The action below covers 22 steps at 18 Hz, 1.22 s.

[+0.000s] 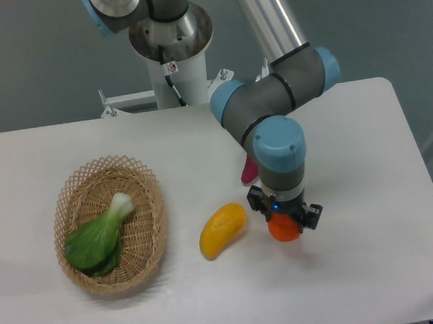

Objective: Pick up the orange from the table
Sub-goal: 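Lift the held orange up and away from the mango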

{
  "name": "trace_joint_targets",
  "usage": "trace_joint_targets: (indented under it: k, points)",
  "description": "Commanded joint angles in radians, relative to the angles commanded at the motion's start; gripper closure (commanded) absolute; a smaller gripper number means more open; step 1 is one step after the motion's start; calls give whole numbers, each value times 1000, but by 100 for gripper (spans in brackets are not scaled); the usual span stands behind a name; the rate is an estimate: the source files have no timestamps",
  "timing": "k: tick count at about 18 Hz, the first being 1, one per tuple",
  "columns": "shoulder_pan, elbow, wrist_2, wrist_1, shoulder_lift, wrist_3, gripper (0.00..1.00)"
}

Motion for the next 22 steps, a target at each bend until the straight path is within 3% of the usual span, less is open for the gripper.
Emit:
trace_joint_targets:
  k: [4, 9, 22]
  points:
    - [8, 26, 5, -3, -2, 2, 55]
    - [20, 80, 12, -78, -9, 49, 55]
    - [23, 115, 41, -80, -29, 87, 55]
